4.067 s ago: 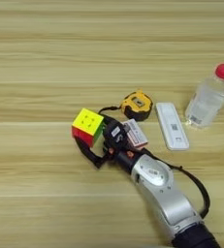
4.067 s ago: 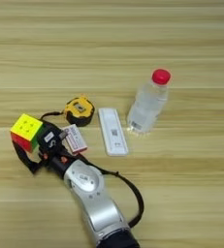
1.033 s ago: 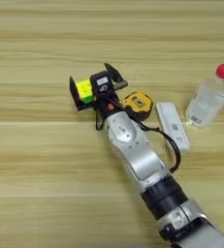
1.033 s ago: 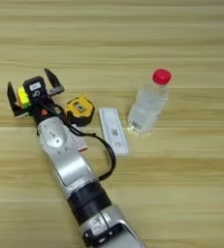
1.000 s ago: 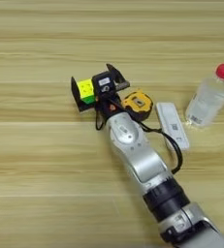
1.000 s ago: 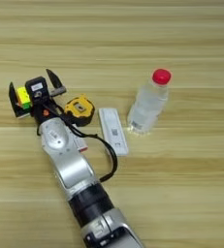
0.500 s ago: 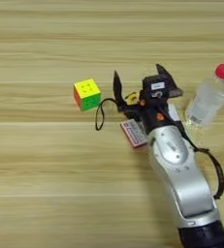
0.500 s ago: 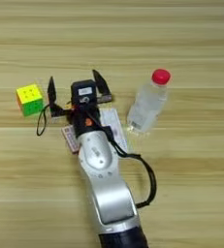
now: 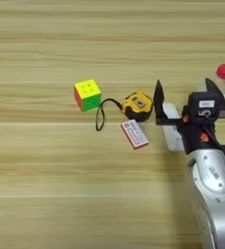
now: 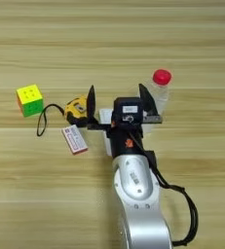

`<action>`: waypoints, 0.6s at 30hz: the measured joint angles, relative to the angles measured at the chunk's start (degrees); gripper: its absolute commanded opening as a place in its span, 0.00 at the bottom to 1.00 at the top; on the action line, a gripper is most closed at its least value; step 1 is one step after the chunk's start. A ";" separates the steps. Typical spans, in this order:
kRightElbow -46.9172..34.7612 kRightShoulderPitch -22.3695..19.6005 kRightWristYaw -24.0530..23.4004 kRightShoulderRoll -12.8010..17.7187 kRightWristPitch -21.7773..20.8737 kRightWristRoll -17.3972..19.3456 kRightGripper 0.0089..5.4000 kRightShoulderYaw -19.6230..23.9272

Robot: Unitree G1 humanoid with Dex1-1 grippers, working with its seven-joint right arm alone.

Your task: Move the objects on the table

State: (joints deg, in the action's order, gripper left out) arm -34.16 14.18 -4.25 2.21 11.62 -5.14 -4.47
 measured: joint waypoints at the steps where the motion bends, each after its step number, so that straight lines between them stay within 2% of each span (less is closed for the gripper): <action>1: -0.03 1.66 -0.20 -0.09 -0.33 -0.08 1.00 -0.02; 3: -0.13 3.00 -0.22 -0.18 -1.00 -0.23 1.00 -0.20; 5: -0.44 6.45 -0.30 -0.26 -2.28 -0.34 1.00 0.31; 11: 1.63 10.26 -0.92 -1.06 -4.45 -0.34 1.00 1.69; 15: 4.40 9.90 -1.83 -1.94 -4.92 -0.15 1.00 3.23; 18: 7.16 7.92 -1.93 -2.19 -4.82 0.96 1.00 6.34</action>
State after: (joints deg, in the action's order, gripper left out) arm -27.00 22.10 -6.17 0.02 6.80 -4.18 1.87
